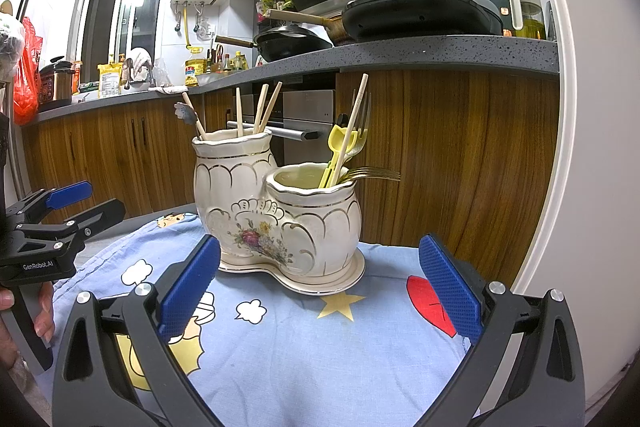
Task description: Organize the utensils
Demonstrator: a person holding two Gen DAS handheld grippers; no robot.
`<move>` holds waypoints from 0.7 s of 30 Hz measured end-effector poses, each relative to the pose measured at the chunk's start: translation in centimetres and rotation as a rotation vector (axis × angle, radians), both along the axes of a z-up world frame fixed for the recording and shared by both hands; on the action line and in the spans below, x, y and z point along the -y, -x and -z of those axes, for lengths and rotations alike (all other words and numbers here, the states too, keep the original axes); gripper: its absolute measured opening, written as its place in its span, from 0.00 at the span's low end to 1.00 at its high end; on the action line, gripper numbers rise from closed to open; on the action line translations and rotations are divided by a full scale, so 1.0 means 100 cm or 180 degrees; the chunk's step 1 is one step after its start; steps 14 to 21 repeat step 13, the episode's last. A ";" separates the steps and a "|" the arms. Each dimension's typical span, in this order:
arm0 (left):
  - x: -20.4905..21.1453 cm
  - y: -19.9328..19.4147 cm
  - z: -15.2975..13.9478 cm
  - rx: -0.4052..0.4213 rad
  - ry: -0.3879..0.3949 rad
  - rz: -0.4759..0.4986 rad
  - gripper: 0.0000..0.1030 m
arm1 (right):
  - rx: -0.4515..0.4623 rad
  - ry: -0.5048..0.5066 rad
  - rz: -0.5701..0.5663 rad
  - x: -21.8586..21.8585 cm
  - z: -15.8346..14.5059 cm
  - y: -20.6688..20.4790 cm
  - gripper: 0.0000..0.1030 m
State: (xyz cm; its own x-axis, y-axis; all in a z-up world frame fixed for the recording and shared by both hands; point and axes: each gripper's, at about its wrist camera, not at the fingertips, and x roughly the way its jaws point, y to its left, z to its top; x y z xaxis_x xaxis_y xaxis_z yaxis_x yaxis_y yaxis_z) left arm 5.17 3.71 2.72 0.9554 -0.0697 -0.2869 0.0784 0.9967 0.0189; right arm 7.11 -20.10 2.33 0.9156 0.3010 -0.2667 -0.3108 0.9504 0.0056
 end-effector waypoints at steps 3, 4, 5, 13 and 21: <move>0.000 0.000 0.000 -0.0002 0.0000 0.0001 0.95 | -0.0001 0.0000 0.0000 0.000 0.000 0.000 0.95; 0.000 0.000 0.000 -0.0006 0.0000 0.0001 0.95 | -0.0001 0.0000 0.0000 0.000 0.000 0.000 0.95; 0.000 0.000 0.000 -0.0002 0.0001 -0.0001 0.95 | -0.0001 0.0001 0.0000 0.000 0.000 0.000 0.95; 0.000 -0.002 0.003 -0.0025 0.0002 -0.0005 0.95 | -0.0003 0.0001 0.0000 0.000 0.000 0.000 0.95; 0.000 -0.002 0.003 -0.0025 0.0002 -0.0005 0.95 | -0.0003 0.0001 0.0000 0.000 0.000 0.000 0.95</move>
